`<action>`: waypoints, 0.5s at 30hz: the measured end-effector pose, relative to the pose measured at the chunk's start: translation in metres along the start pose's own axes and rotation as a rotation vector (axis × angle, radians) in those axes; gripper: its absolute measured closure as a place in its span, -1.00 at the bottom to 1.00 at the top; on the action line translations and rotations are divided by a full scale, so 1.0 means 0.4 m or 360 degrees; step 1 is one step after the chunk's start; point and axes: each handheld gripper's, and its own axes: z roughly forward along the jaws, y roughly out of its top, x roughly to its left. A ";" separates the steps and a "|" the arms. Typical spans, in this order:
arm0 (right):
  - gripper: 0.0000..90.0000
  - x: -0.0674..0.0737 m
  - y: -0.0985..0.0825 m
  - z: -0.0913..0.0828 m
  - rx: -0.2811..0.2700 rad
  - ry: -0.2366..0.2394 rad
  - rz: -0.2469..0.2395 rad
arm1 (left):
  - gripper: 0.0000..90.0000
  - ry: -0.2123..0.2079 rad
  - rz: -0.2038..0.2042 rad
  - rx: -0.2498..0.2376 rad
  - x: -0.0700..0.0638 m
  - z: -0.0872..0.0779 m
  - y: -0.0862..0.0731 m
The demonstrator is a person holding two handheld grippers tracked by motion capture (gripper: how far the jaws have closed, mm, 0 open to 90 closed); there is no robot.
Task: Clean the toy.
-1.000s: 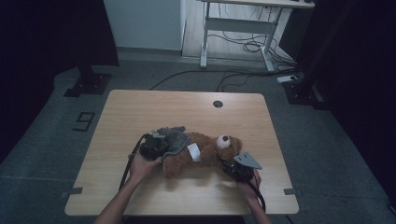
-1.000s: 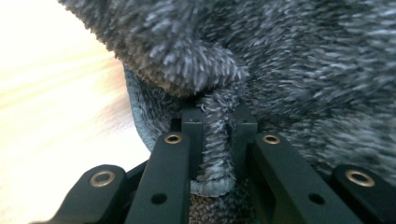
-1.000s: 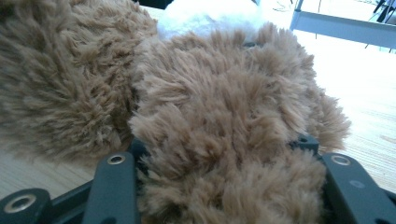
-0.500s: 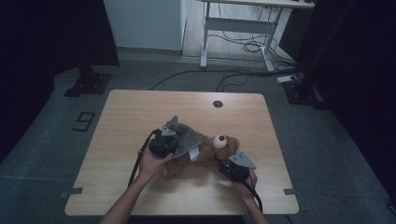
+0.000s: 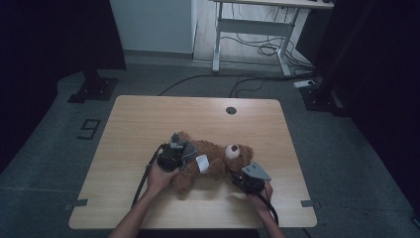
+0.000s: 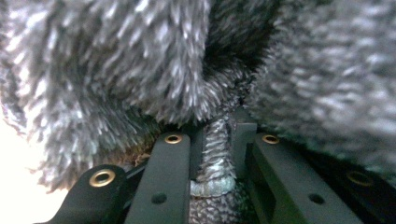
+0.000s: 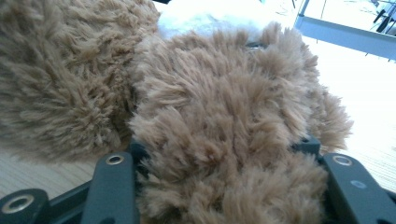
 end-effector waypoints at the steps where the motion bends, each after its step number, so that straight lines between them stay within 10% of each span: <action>1: 0.00 -0.001 0.000 0.001 0.0000 0.0002 0.0007 | 0.79 -0.0004 -0.0009 -0.0003 0.003 0.004 0.004; 15: -0.04 -0.034 0.022 0.100 -0.0074 -0.0022 0.0022 | 0.79 0.0029 -0.0064 -0.0051 0.073 0.043 0.075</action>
